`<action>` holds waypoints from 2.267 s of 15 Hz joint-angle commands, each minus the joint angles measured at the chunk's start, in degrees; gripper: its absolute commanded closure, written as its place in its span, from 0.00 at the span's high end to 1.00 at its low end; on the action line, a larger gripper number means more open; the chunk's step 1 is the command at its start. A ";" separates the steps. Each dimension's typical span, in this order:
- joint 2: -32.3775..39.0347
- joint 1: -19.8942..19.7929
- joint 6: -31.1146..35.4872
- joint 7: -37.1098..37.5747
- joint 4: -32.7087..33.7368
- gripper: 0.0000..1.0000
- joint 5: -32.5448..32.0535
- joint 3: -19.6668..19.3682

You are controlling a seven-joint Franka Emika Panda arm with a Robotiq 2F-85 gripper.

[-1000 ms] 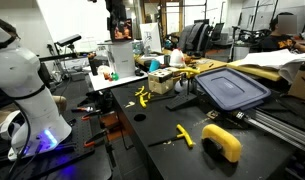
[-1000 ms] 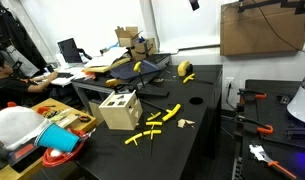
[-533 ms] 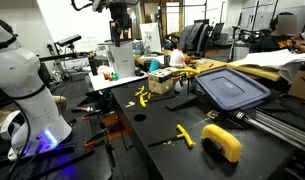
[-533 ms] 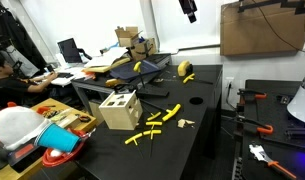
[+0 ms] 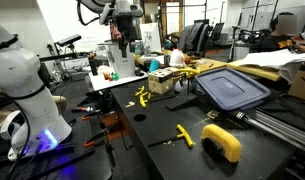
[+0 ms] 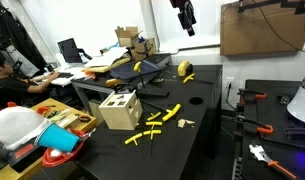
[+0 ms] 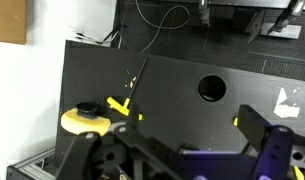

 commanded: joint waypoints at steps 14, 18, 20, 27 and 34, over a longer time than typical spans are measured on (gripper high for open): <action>9.75 -5.66 18.81 9.50 -7.68 1.00 -5.24 -5.04; 12.33 -7.34 24.10 9.17 -8.16 1.00 -3.84 -7.79; 13.72 -8.40 27.26 8.27 -8.38 1.00 -2.88 -9.51; 19.80 -11.06 36.68 5.96 -7.10 1.00 1.19 -13.72; 22.12 -11.12 36.30 7.61 -3.75 1.00 -0.77 -15.31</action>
